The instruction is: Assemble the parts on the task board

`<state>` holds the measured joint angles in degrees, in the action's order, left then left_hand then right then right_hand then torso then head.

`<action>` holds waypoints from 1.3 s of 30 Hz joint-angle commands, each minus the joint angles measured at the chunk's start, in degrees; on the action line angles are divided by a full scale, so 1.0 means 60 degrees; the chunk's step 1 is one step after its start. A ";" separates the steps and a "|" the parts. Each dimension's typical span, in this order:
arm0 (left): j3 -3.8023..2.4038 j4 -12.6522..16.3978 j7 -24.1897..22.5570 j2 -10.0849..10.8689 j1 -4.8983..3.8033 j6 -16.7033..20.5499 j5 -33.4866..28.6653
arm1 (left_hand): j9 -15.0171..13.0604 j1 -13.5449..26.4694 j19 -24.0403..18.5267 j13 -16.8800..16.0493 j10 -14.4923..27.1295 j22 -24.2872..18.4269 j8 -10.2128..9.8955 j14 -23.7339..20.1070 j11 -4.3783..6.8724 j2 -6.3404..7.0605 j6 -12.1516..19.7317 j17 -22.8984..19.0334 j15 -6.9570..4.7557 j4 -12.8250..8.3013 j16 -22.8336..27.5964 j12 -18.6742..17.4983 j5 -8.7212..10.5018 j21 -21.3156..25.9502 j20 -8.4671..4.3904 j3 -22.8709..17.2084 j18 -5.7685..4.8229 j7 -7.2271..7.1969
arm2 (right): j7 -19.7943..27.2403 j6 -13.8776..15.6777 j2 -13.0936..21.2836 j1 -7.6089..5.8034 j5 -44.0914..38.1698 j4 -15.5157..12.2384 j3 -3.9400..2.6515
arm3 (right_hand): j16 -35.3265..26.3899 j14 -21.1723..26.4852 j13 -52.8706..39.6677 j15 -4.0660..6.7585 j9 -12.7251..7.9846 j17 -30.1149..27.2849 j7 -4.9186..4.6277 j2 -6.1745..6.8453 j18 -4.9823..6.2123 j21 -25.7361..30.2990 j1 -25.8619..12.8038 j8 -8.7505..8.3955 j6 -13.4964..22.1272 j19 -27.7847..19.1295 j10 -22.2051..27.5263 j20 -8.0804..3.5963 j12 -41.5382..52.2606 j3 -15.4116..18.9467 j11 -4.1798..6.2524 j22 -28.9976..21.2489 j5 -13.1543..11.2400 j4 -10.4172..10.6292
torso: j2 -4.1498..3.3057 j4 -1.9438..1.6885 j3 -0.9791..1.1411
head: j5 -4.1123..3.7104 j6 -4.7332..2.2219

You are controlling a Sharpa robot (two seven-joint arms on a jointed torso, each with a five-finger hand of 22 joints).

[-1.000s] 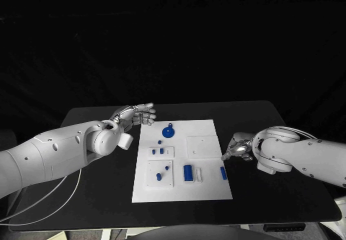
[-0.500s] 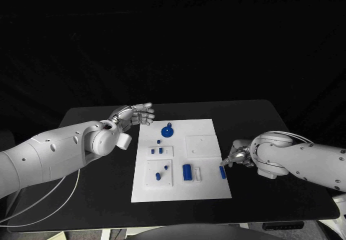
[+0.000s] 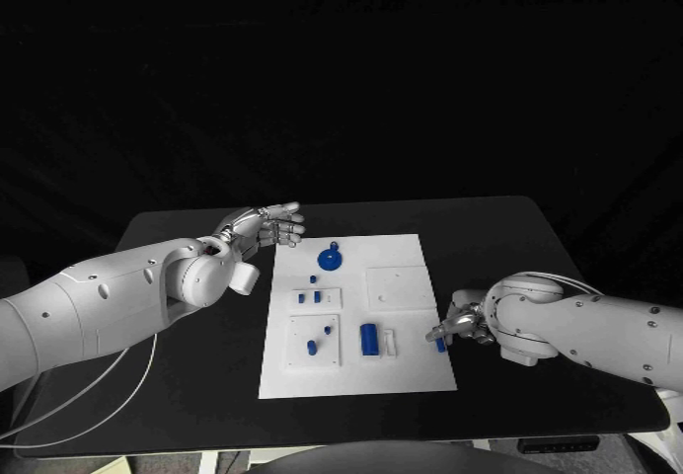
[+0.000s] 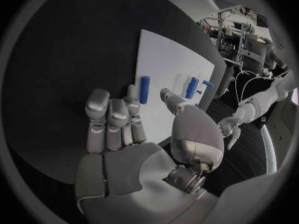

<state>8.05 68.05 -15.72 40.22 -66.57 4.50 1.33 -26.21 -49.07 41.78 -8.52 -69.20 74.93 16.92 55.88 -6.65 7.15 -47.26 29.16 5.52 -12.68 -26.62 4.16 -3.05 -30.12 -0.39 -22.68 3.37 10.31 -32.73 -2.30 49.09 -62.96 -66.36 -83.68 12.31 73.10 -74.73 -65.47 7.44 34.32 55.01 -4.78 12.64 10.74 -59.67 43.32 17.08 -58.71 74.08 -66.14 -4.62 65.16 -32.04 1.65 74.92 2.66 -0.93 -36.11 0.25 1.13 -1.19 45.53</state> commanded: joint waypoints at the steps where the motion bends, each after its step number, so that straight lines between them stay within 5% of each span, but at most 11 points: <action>1: -0.0007 0.0036 -0.0027 0.0007 -0.0007 -0.0148 0.0030 | 0.0010 -0.0041 0.0061 0.0013 0.0034 0.0069 0.0041 0.0048 -0.0018 -0.0006 0.0047 0.0015 -0.0006 0.0001 0.0048 0.0002 0.0023 0.0054 0.0030 -0.0030 0.0145 -0.0004 | 0.0033 -0.0228 -0.0024 0.0045 -0.0060 0.0114 -0.0002 | -0.0055 0.0044 -0.0014 0.0001 0.0015 0.0011 -0.0013 -0.0197 0.0710 -0.0048 0.0110 -0.0048 0.0041 -0.0068 0.0068 -0.0035 -0.0068 0.0048 -0.0024 0.0149 0.0028 -0.0085 | 0.0000 0.0002 0.0002 | 0.0010 0.0006; 15: -0.0007 0.0043 0.0002 0.0029 -0.0008 -0.0178 0.0030 | 0.0011 -0.0032 0.0063 0.0014 0.0036 0.0073 0.0041 0.0049 -0.0018 -0.0017 0.0051 0.0025 -0.0006 0.0009 0.0056 0.0001 0.0025 0.0059 0.0029 -0.0031 0.0145 -0.0003 | 0.0095 -0.0148 -0.0169 0.0158 -0.0191 0.0319 0.0000 | -0.0076 0.0022 -0.0042 -0.0008 0.0028 0.0009 -0.0016 -0.0832 0.0704 -0.0067 0.1240 -0.0076 0.0005 -0.0064 0.0034 -0.0029 -0.0093 -0.0579 -0.0028 0.0128 0.0025 -0.0735 | -0.0001 0.0012 0.0008 | 0.0017 0.0033; 28: -0.0007 0.0040 0.0032 0.0045 -0.0008 -0.0199 0.0034 | 0.0012 -0.0017 0.0064 0.0016 0.0040 0.0077 0.0040 0.0048 -0.0020 -0.0030 0.0057 0.0035 -0.0005 0.0020 0.0065 -0.0002 0.0026 0.0064 0.0030 -0.0030 0.0145 -0.0001 | 0.0234 0.0091 -0.0225 0.0241 -0.0167 0.0377 0.0000 | -0.0098 -0.0016 -0.0064 -0.0043 0.0009 0.0006 -0.0038 -0.0825 0.0710 -0.0091 0.1469 -0.0119 -0.0086 -0.0010 -0.0044 0.0129 -0.0129 -0.1899 -0.0058 0.0106 0.0024 -0.0833 | 0.0003 0.0002 -0.0004 | -0.0006 0.0066; 39: -0.0007 0.0027 0.0043 0.0046 -0.0008 -0.0219 0.0035 | 0.0014 -0.0003 0.0064 0.0017 0.0042 0.0081 0.0039 0.0049 -0.0021 -0.0039 0.0063 0.0044 -0.0005 0.0029 0.0072 -0.0003 0.0026 0.0069 0.0030 -0.0028 0.0145 0.0000 | 0.0276 0.0489 0.0221 0.0218 -0.0161 0.0029 -0.0006 | -0.0091 -0.0031 -0.0196 0.0003 -0.0023 0.0015 0.0040 -0.1156 0.0710 -0.0157 0.1131 -0.0057 -0.0378 0.0015 -0.0393 0.0194 0.0032 -0.2609 0.0019 0.0130 0.0026 -0.0804 | 0.0012 0.0018 -0.0002 | 0.0035 0.0008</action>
<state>8.05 68.09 -15.23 40.56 -66.58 4.17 1.35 -26.22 -49.07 41.78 -8.48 -69.20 74.99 16.92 55.88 -6.65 7.15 -47.27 29.36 5.52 -12.68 -26.39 4.16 -3.05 -29.92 -0.39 -22.68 3.70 10.31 -31.08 -0.31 49.98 -61.83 -66.81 -83.11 12.10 72.67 -74.94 -66.57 7.23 33.90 55.04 -4.51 6.06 11.14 -60.24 50.29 16.52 -60.47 74.11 -68.01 -3.78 65.10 -47.31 1.65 74.91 2.43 -5.78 -36.07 0.32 1.10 -1.01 45.60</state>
